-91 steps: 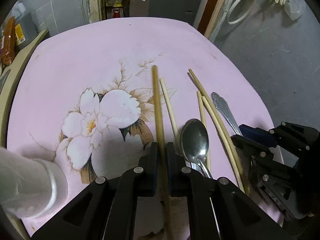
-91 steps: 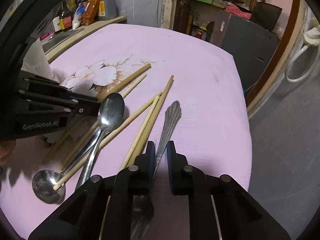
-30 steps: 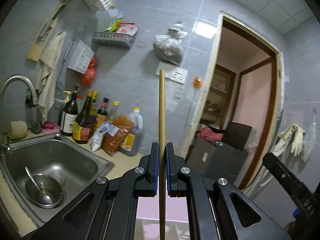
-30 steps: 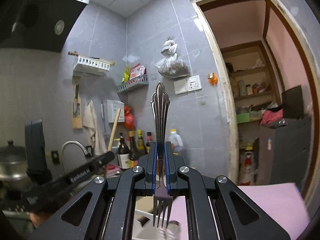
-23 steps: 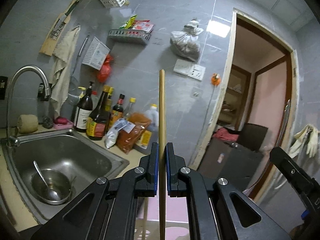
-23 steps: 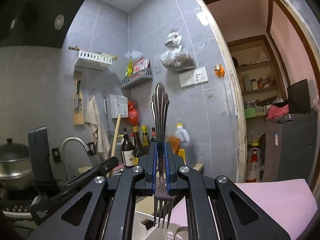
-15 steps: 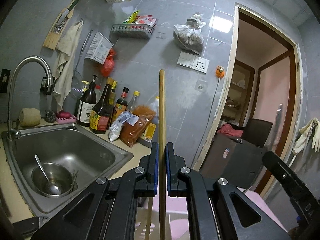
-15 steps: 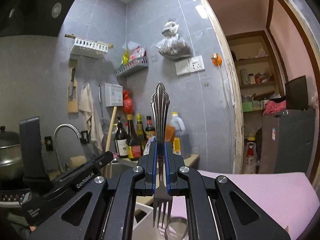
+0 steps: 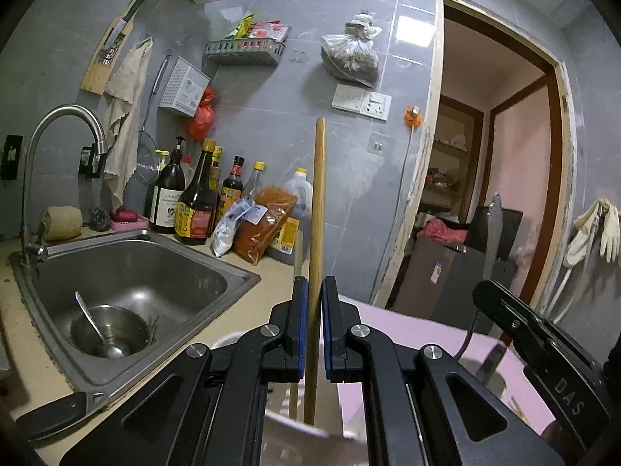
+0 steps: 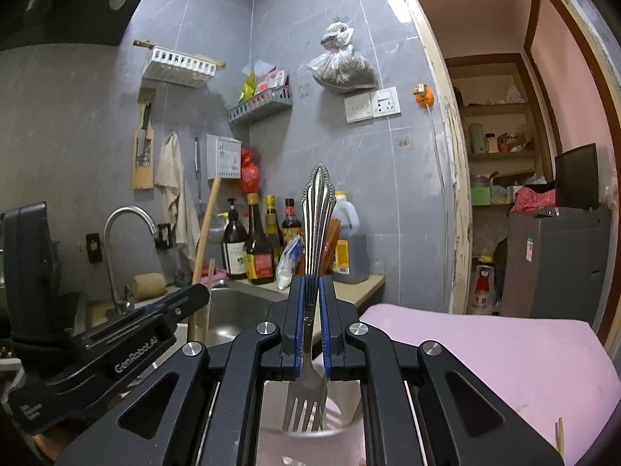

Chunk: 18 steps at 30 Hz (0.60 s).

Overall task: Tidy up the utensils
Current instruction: 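Carry chopstick and fork to the white caddy and drop them in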

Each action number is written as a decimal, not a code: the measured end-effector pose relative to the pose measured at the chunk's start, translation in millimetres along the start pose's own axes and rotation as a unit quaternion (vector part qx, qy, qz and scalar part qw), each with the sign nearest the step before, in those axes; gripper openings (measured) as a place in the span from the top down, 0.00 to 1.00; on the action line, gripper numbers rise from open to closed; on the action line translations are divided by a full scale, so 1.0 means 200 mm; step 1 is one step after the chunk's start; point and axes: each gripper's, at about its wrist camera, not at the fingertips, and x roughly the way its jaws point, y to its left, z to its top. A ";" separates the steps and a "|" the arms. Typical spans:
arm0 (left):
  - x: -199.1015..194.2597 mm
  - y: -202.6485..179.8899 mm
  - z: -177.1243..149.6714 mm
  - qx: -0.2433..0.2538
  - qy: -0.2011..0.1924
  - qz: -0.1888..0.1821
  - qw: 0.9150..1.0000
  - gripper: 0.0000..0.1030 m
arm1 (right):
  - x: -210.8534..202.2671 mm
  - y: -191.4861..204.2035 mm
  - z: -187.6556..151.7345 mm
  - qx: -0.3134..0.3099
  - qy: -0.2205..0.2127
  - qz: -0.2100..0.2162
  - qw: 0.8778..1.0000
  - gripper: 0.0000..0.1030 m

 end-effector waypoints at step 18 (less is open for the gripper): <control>-0.09 -0.04 -0.03 -0.001 0.073 -0.043 0.996 0.93 | -0.06 0.00 -0.04 0.001 0.036 0.004 0.999 0.93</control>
